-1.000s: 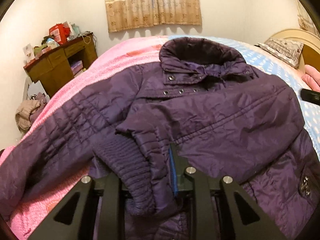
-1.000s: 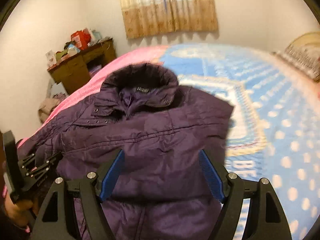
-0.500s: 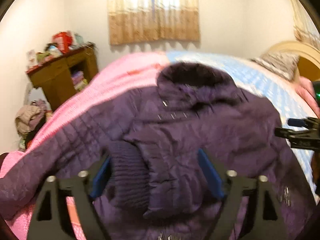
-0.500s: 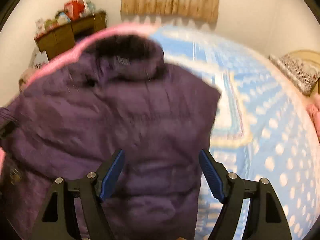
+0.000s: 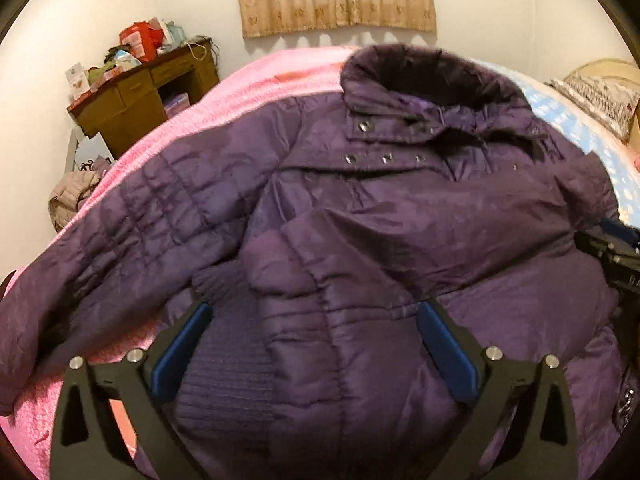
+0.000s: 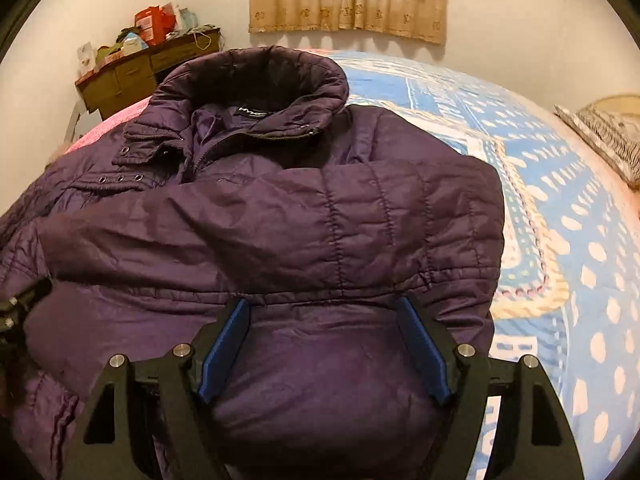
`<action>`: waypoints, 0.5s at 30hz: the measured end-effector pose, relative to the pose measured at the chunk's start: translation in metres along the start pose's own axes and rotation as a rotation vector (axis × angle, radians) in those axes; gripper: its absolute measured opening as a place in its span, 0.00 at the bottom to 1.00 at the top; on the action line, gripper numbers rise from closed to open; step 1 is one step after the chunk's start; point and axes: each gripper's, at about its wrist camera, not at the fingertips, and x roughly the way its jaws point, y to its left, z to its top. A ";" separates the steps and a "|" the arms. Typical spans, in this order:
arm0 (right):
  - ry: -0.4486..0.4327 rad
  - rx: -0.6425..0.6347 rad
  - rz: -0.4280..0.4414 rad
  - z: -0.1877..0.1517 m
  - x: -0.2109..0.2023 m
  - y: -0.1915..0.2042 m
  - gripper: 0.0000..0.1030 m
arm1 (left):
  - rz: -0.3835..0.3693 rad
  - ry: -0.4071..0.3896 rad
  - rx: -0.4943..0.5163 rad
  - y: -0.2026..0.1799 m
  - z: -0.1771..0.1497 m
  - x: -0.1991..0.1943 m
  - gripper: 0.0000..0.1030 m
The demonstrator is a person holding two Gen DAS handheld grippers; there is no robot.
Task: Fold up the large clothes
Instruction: 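Release the sleeve with the right tool and smooth the folded side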
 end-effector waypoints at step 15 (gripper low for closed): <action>-0.077 0.016 -0.087 0.018 -0.032 0.005 0.76 | -0.051 0.034 -0.053 0.007 -0.002 0.008 1.00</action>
